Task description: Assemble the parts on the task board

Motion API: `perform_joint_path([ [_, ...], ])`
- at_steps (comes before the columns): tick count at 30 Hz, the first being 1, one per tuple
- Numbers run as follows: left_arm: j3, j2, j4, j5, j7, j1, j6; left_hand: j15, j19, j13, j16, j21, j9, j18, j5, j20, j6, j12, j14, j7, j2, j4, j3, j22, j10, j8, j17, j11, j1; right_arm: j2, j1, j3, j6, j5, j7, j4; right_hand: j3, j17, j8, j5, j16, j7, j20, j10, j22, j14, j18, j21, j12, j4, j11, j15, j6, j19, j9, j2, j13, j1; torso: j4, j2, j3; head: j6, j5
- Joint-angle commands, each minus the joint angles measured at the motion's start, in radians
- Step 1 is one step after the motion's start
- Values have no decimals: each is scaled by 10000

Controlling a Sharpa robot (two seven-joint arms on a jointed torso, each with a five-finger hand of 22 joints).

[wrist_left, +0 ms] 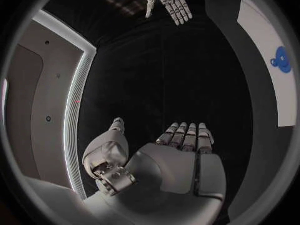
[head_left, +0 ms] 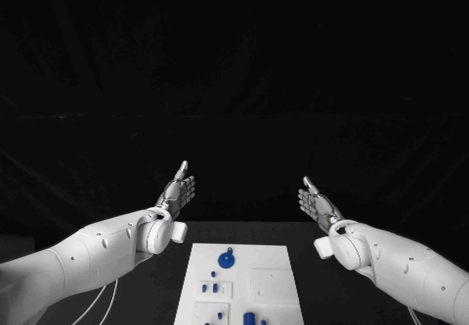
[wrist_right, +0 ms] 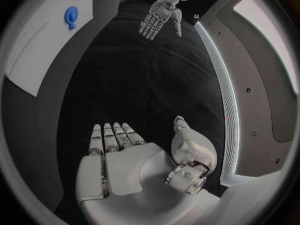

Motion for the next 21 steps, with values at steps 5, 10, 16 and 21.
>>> perform_joint_path([
  [5, 301, -636, 2149, 50, 838, -491, -2445, -189, -443, -88, -312, -823, -569, -153, -84, -96, -850, -115, -836, -143, 169, 296, -519, -1148, -1111, -297, -601, -140, -1113, -767, -61, -196, -2206, 1234, 1095, 2146, -523, -504, -224, -194, -491, -187, -232, -1101, -1150, -950, -289, -350, -281, 341, -177, -198, -999, -727, -685, 73, -260, -1069, 239, -183, 40, -841, -360],
  [10, 550, -1161, 3855, 82, 1245, -896, -3821, -189, -443, -88, -312, -823, -569, -153, -84, -96, -850, -115, -836, -143, 169, 296, -519, -1148, -1111, -297, -601, -140, -1113, -1404, -109, -369, -3490, 1939, 1653, 3870, -523, -504, -224, -194, -491, -187, -232, -1101, -1150, -950, -289, -350, -281, 341, -177, -198, -999, -727, -685, 73, -260, -1069, 282, -216, 47, -1018, -435],
  [16, 750, -1583, 5225, 107, 1572, -1221, -4926, -189, -443, -88, -312, -823, -569, -153, -84, -96, -850, -115, -836, -143, 169, 296, -519, -1148, -1111, -297, -601, -140, -1113, -2059, -160, -547, -4812, 2665, 2227, 5644, -523, -504, -224, -194, -491, -187, -232, -1101, -1150, -950, -289, -350, -281, 341, -177, -198, -999, -727, -685, 73, -260, -1069, 282, -216, 47, -1019, -435],
  [21, 837, -1766, 5821, 118, 1714, -1363, -5407, -189, -443, -88, -312, -823, -569, -153, -84, -96, -850, -115, -836, -143, 169, 296, -519, -1148, -1111, -297, -601, -140, -1113, -2424, -188, -646, -5549, 3070, 2547, 6633, -523, -504, -224, -194, -491, -187, -232, -1101, -1150, -950, -289, -350, -281, 341, -177, -198, -999, -727, -685, 73, -260, -1069, 282, -216, 47, -1019, -435],
])
